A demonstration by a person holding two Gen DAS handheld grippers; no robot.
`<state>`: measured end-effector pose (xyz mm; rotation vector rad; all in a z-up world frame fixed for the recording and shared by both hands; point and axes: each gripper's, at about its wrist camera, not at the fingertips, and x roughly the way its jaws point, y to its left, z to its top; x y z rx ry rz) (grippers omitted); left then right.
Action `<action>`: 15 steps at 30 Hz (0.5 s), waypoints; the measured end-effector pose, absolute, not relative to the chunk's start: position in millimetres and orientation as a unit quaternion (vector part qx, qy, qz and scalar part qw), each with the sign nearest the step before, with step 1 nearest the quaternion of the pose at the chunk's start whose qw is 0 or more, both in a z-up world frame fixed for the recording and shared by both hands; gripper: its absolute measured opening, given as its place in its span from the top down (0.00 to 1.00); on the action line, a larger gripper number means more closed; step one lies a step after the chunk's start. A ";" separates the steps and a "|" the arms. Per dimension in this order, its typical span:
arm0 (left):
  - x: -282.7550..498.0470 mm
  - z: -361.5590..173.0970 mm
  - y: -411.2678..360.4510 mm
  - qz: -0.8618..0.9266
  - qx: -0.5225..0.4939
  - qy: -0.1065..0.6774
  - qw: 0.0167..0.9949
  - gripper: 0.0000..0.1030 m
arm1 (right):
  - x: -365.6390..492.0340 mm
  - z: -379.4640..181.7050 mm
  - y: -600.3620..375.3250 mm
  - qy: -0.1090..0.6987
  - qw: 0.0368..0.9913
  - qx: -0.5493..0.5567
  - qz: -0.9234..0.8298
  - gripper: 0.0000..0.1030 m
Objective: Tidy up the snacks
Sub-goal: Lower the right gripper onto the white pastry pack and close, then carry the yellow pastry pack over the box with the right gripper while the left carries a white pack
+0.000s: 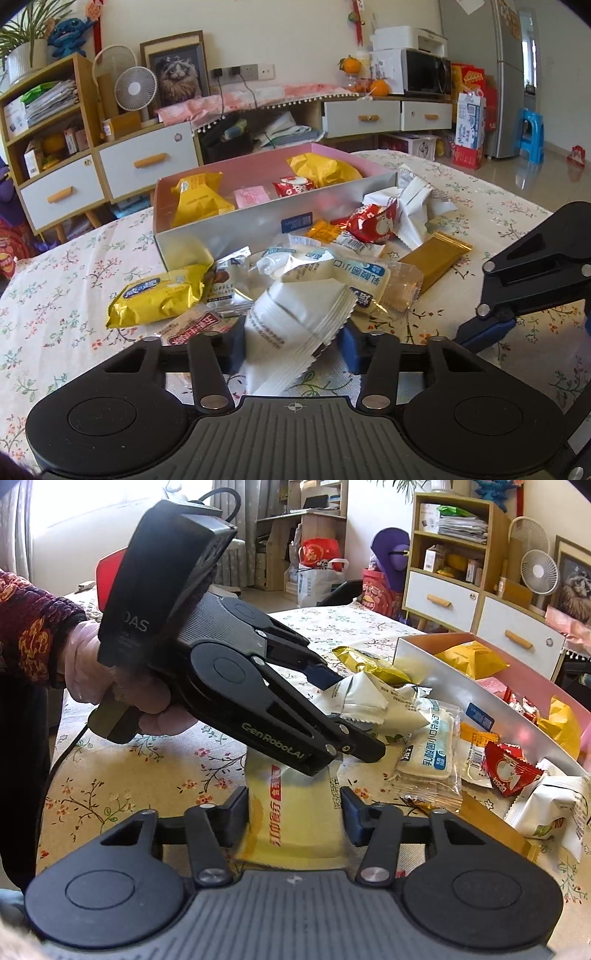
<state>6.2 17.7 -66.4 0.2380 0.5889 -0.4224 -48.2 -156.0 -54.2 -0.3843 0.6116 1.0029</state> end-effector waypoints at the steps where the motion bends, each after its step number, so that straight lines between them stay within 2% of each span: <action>1: 6.7 -65.8 18.4 -0.206 0.114 0.289 0.928 0.58 | -47.3 -53.8 -155.5 0.287 0.815 -0.181 0.470 0.56; 15: 4.3 -51.0 25.7 -0.191 0.102 0.302 0.929 0.59 | -35.7 -45.8 -160.4 0.296 0.828 -0.164 0.447 0.57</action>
